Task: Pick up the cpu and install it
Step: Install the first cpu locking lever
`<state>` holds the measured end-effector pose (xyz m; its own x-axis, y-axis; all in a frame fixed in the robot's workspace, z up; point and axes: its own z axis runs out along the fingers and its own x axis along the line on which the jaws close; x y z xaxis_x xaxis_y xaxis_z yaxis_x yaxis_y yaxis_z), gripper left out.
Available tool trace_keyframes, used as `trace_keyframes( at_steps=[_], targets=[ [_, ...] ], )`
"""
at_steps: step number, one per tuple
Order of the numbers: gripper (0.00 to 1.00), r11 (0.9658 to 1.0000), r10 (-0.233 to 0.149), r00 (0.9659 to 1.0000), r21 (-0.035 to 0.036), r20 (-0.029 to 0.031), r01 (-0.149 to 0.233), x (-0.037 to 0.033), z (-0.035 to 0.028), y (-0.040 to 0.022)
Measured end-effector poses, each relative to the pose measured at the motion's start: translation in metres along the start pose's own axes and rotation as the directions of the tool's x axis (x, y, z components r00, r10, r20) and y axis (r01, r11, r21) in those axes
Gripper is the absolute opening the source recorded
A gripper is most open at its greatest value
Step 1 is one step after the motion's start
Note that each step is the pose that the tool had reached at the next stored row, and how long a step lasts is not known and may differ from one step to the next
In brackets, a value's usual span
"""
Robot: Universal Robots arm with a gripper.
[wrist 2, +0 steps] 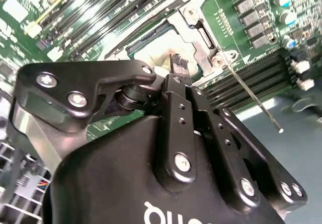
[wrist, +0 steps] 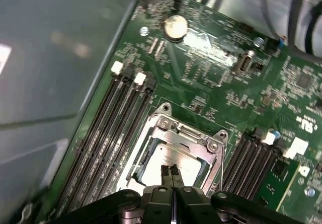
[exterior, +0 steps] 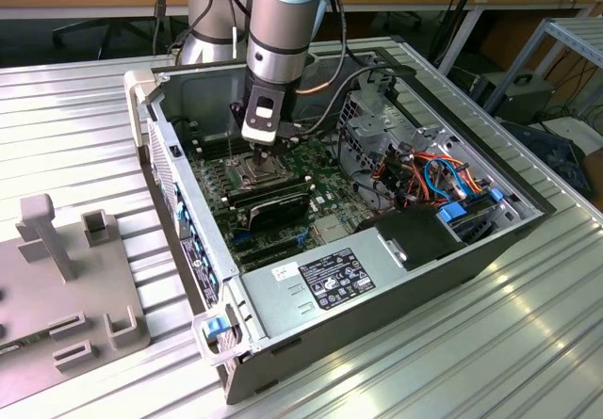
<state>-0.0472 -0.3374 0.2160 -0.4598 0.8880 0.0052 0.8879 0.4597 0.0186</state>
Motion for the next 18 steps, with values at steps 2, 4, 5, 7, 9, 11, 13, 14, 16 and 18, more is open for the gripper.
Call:
trace_keyframes(
  at_steps=[2,4,5,7,9,11,13,14,16,18],
  targets=[
    [0.11,0.9994,-0.035,0.9994,0.0002,-0.0007,0.035,0.0,0.0001,0.0],
    [0.11,0.9957,-0.093,0.9957,0.0003,-0.0018,0.093,0.0,0.0002,0.0],
    [0.11,0.9919,-0.127,0.9919,0.0004,-0.0024,0.127,0.0,0.0002,0.0],
    [0.11,0.9866,-0.163,0.9866,0.0006,-0.0032,0.163,0.0,0.0002,0.0],
    [0.11,0.9727,-0.232,0.9727,0.0006,-0.0044,0.232,0.0,0.0003,0.0],
    [0.11,0.9633,-0.269,0.9632,0.0006,-0.0052,0.269,0.0,0.0003,0.0],
    [0.11,0.9531,-0.302,0.9531,0.0007,-0.0059,0.303,0.0,0.0004,0.0],
    [0.11,0.9447,-0.328,0.9447,0.0008,-0.0063,0.328,0.0,0.0004,0.0],
    [0.11,0.9323,-0.362,0.9323,0.0009,-0.0069,0.362,0.0,0.0004,0.0],
    [0.11,0.9122,-0.41,0.9121,0.0008,-0.0077,0.41,0.0,0.0005,0.0]
  ],
)
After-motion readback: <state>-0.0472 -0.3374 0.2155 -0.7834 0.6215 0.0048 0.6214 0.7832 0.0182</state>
